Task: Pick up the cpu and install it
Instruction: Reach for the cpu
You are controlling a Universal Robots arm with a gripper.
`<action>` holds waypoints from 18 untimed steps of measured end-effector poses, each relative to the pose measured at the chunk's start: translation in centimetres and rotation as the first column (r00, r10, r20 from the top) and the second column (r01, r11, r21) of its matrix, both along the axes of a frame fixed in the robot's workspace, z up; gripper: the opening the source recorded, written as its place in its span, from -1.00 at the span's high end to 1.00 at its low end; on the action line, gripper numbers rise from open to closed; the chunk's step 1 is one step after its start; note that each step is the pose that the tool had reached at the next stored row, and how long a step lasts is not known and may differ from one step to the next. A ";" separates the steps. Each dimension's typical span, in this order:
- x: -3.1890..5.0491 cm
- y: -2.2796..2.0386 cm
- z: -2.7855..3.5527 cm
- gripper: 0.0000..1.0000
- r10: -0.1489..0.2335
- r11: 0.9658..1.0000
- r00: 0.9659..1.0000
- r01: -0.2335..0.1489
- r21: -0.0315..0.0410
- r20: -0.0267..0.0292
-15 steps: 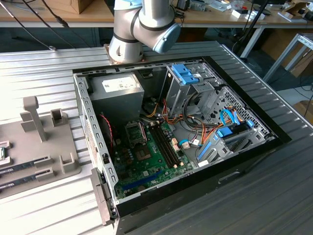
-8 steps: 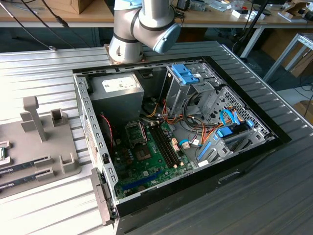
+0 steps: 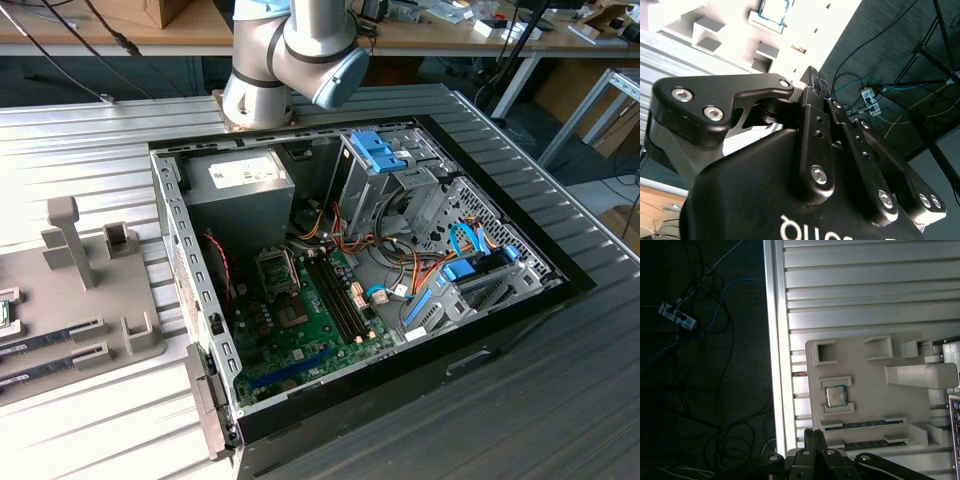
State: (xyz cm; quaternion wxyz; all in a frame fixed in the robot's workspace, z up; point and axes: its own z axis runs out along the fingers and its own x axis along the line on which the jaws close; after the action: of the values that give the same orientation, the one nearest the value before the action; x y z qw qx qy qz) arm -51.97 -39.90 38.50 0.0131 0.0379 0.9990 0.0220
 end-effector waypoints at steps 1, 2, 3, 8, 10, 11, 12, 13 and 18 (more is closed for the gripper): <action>-0.06 0.00 -0.02 0.79 0.000 1.000 1.000 0.000 0.000 0.000; -0.10 0.00 -0.03 0.79 0.000 1.000 1.000 0.000 0.000 0.000; -0.12 0.00 -0.07 0.79 0.000 1.000 1.000 0.000 0.000 0.000; -0.08 0.01 -0.54 0.79 0.000 1.000 1.000 0.000 0.000 0.000; -0.02 0.00 -0.73 0.79 0.000 1.000 1.000 0.000 0.000 0.000; 0.00 0.00 -0.79 0.79 0.000 1.000 1.000 0.000 0.000 0.000; 0.04 0.00 -0.85 0.79 0.000 1.000 1.000 0.000 0.000 0.000; 0.09 0.00 -0.93 0.79 0.000 1.000 1.000 0.000 0.000 0.000; 0.28 0.00 -1.11 0.79 0.000 1.000 1.000 0.000 0.000 0.000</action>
State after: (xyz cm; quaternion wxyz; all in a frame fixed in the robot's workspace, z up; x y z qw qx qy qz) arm -51.70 -39.89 37.39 0.0131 0.0379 0.9990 0.0220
